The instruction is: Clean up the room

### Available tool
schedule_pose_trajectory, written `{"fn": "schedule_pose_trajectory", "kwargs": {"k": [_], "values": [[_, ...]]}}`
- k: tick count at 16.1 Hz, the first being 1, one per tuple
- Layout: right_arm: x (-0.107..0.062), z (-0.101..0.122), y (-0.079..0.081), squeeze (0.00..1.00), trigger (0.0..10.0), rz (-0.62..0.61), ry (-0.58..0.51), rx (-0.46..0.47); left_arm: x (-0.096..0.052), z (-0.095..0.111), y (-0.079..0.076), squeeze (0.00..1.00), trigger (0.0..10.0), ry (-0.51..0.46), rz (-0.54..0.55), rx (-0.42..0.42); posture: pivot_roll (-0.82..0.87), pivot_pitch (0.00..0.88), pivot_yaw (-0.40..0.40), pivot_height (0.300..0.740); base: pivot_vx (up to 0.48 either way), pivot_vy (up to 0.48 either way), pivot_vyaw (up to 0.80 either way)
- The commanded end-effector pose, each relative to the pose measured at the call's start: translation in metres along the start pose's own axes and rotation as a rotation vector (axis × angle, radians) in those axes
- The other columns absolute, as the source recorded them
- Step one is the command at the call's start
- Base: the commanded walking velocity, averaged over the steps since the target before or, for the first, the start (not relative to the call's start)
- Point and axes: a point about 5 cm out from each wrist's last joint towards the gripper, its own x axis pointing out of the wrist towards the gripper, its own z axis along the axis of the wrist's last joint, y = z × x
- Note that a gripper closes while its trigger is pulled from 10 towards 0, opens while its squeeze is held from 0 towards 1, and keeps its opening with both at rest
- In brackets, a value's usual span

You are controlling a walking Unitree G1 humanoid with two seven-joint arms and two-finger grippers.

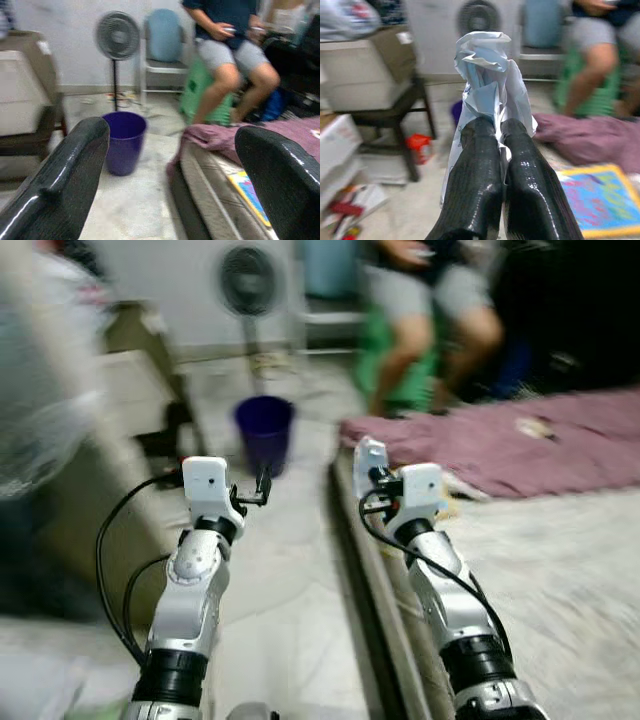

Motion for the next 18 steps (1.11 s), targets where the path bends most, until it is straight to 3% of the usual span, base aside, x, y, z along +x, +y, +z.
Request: {"fn": "schedule_pose_trajectory", "kwargs": {"k": [1,10,15,18], "values": [[0.0006,0.0017,0.0000,0.00,10.0,0.005,-0.008,-0.001,0.0004,-0.0002,0.0003,0.00,10.0,0.000,0.003,0.001,0.07,0.000,0.026,0.740,0.000,0.000,0.80],[0.0023,0.0027,-0.0013,0.00,10.0,0.001,-0.015,0.001,0.0028,0.0012,-0.0003,0.00,10.0,-0.008,-0.004,0.006,0.07,0.000,0.028,0.740,0.000,0.000,0.77],[0.0033,0.0026,-0.0015,0.00,10.0,0.000,-0.021,0.003,0.0034,0.0023,-0.0021,0.00,10.0,-0.019,-0.014,0.014,0.07,0.000,0.030,0.740,0.000,0.000,0.00],[0.0027,0.0038,0.0016,0.00,10.0,0.021,-0.035,-0.030,0.0031,0.0022,-0.0034,0.00,10.0,-0.023,-0.024,0.023,0.07,0.000,0.029,0.740,0.000,0.000,0.67]]}}
